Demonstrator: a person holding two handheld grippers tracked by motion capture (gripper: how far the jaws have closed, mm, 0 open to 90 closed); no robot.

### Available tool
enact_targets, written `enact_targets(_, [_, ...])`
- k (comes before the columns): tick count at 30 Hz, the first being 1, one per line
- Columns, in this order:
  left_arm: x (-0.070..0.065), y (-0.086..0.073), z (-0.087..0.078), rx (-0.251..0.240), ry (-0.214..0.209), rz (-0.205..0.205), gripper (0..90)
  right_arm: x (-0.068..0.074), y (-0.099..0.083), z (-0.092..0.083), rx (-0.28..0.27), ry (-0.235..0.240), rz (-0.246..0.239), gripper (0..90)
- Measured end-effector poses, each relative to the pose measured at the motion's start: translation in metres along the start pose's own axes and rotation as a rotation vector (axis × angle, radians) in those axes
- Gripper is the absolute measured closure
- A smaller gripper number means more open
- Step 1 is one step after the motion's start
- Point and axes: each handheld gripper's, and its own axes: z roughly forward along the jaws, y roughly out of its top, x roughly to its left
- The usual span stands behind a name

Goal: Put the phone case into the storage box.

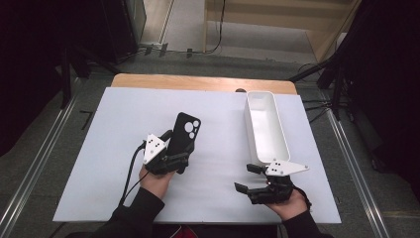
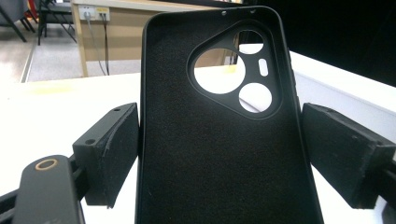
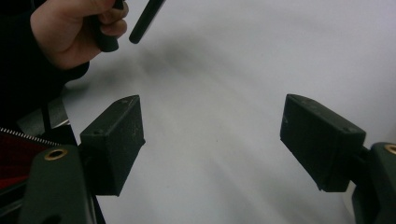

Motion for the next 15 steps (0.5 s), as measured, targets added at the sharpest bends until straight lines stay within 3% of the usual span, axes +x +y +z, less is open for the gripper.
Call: enact_targets(15, [-0.005,-0.004,0.0,-0.007,-0.009,-0.007,14.0,0.005,0.027,0.013,0.015,-0.011,-0.016,20.3])
